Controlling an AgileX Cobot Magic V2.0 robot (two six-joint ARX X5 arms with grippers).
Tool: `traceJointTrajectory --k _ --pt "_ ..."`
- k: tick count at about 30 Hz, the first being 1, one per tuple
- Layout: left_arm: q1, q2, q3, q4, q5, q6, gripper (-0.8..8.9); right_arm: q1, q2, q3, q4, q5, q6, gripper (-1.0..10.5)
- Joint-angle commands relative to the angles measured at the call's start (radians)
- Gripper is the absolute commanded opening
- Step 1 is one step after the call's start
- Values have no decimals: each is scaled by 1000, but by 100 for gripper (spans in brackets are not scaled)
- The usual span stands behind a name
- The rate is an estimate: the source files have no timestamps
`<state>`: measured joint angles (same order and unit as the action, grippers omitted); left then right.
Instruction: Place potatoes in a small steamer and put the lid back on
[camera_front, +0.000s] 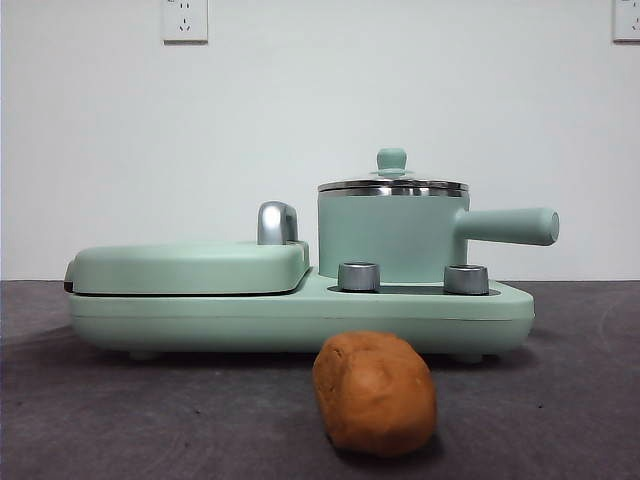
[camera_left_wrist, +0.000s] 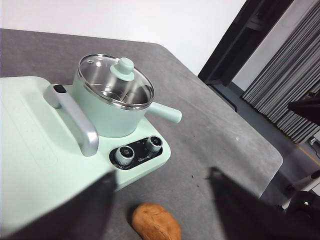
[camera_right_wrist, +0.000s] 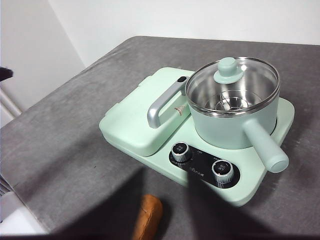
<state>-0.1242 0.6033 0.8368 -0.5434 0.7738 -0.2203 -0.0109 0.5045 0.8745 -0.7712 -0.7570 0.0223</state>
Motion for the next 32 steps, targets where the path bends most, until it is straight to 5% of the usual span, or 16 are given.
traceJointTrajectory --k 1,13,32 --pt "-4 13 21 13 6 19 447 2 3 19 7 -2 -2 407" --pt "-91 173 91 44 0 18 510 2 3 19 6 -2 49 435" --pt "-476 891 764 -132 -364 166 510 2 3 19 -47 -2 95 435"
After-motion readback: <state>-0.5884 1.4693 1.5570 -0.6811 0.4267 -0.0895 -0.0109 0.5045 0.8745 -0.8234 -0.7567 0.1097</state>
